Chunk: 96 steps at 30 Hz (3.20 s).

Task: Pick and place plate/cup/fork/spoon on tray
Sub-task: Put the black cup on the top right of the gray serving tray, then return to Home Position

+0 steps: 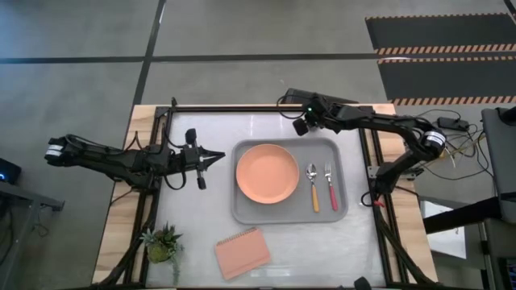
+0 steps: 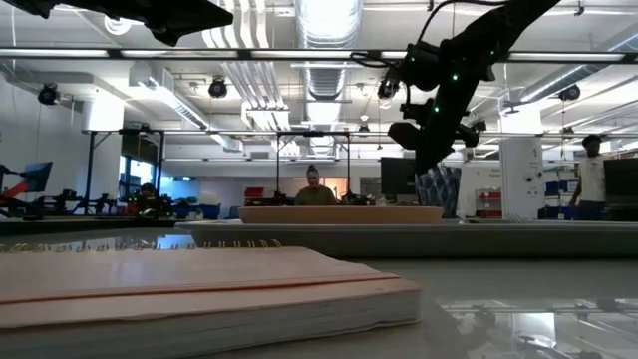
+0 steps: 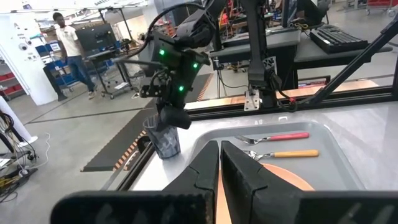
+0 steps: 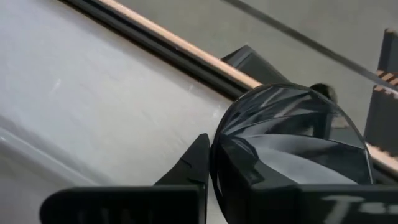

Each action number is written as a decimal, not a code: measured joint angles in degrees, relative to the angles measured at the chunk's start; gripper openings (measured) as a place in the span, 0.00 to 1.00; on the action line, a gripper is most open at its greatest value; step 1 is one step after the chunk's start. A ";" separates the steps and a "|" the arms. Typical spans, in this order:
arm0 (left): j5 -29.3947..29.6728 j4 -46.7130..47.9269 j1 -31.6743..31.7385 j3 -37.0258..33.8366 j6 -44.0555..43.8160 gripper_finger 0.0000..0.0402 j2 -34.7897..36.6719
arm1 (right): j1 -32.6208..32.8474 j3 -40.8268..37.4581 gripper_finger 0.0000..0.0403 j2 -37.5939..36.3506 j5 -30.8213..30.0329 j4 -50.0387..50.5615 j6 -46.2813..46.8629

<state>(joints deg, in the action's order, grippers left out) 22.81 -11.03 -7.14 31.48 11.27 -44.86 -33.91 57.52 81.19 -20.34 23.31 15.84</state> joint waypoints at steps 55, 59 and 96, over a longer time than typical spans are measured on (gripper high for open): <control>0.00 -0.01 0.00 0.02 -0.06 0.00 -0.02 | 25.79 -0.28 0.22 -2.48 -5.36 13.98 13.66; 0.00 -0.01 0.00 0.02 -0.07 0.00 -0.02 | 25.79 -0.28 0.27 -4.20 -5.24 14.18 13.76; -11.04 13.59 -0.07 -19.92 -6.45 0.00 35.61 | 37.26 -26.86 0.17 -48.73 9.01 -11.80 -24.00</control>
<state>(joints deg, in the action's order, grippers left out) 11.77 2.56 -7.20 11.57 4.81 -9.25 3.36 30.65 32.46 -11.33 11.52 -8.16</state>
